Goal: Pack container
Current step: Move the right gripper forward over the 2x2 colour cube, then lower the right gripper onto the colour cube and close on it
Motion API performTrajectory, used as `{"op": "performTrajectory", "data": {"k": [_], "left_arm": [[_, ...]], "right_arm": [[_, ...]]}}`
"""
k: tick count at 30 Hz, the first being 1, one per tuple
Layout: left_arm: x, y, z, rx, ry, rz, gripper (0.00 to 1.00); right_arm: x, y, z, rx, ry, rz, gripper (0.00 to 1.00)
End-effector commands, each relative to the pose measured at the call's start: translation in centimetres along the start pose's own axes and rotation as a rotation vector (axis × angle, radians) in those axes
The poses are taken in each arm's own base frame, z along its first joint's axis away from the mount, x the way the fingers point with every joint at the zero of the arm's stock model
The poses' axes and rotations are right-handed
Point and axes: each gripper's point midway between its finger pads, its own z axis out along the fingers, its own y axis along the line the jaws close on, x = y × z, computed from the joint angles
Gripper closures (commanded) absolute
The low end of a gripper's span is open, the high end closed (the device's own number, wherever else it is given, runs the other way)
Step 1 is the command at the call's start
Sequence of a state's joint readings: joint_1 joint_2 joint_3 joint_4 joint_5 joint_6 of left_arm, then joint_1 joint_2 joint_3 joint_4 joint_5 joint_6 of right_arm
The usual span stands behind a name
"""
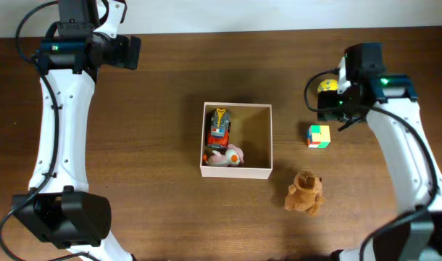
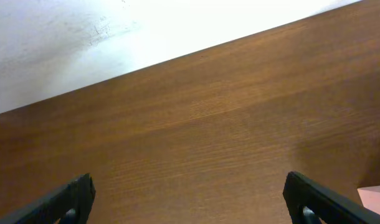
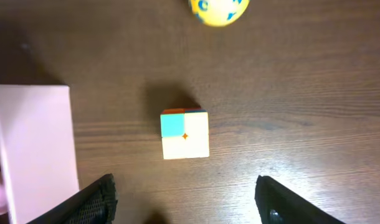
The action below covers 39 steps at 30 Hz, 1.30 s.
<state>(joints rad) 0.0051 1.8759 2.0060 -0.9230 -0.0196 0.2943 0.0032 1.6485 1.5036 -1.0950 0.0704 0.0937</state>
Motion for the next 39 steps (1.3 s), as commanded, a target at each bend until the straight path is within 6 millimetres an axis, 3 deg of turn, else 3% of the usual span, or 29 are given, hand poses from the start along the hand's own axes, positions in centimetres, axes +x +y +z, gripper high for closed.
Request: {"op": "performTrajectory", "data": {"k": [1, 22, 27, 39], "left_arm": [[-0.8, 0.2, -0.7, -0.009, -0.024, -0.009, 0.01], [-0.8, 0.2, -0.7, -0.009, -0.024, -0.009, 0.01], [-0.8, 0.2, -0.7, -0.009, -0.024, -0.009, 0.01], [-0.8, 0.2, -0.7, -0.009, -0.024, -0.009, 0.01]], "right_arm": [[0.0, -0.4, 1.7, 0.025, 0.047, -0.035, 0.25], [1.2, -1.0, 8.3, 0.046, 0.193, -0.079, 0.2], [2.4, -1.7, 9.7, 0.047, 0.24, -0.062, 0.2], [4.9, -0.4, 11.3, -0.041, 0.296, -0.079, 0.2]]}}
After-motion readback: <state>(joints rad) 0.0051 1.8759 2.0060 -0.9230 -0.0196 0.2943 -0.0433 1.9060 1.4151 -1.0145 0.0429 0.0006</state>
